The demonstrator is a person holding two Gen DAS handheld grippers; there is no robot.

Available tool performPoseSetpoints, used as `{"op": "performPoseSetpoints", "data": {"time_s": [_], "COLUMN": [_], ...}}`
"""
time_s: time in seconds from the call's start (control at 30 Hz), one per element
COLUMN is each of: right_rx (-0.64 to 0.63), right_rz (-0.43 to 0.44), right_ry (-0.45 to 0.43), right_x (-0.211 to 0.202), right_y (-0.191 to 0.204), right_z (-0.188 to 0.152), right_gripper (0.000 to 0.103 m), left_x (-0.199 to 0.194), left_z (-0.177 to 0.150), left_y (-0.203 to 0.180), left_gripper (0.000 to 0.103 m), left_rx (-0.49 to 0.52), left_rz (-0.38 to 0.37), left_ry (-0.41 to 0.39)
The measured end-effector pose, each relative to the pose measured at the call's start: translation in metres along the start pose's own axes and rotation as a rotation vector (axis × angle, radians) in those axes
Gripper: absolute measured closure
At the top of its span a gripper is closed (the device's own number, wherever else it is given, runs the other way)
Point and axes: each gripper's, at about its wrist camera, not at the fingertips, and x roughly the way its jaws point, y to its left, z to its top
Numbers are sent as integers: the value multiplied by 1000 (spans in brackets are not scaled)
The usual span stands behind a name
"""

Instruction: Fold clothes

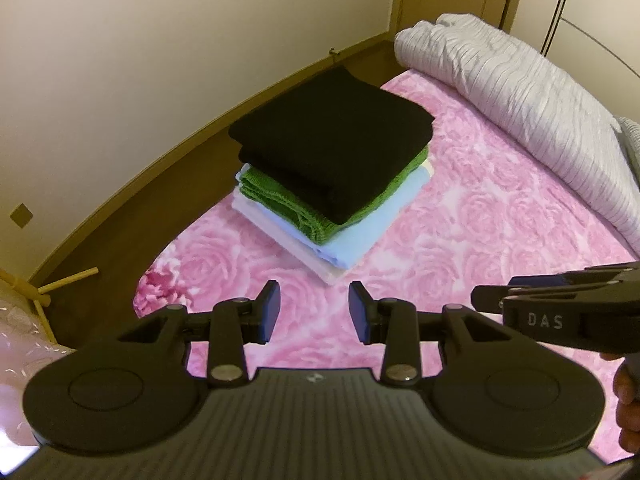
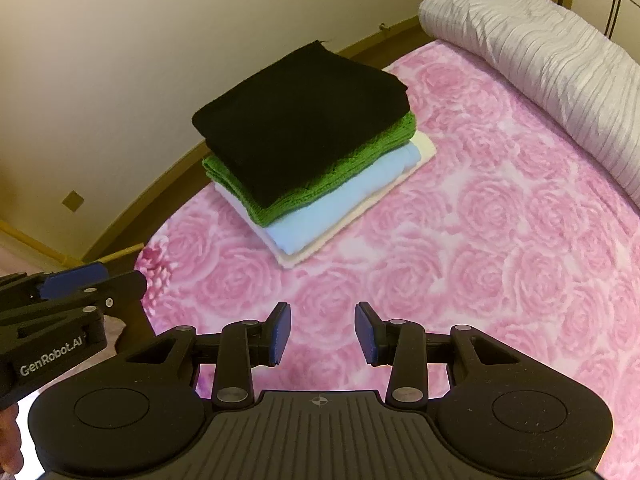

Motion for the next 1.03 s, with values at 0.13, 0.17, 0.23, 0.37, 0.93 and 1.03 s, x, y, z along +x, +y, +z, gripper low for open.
{"op": "performPoseSetpoints", "data": {"time_s": [0.13,0.17,0.23,0.37,0.93,1.03], "right_rx": [7,10,14,18,18,15], "right_rz": [-3,-5,-6,-12,-9,-9], "right_ry": [13,18,25,34,53,45], "right_x": [8,11,15,23,40,36], "right_y": [-4,-6,-8,-11,-6,-2], "right_z": [7,9,13,21,39,37], "right_gripper": [63,63,63,63,63,64], "left_x": [13,16,21,31,47,41], "left_z": [4,5,7,12,27,26], "left_y": [2,2,2,2,15,17], "left_gripper": [70,70,70,70,70,70], "left_rx": [-14,-13,-12,-12,-34,-34], "left_rz": [-8,-9,-10,-9,6,2], "left_ry": [27,31,40,56,43,31]}}
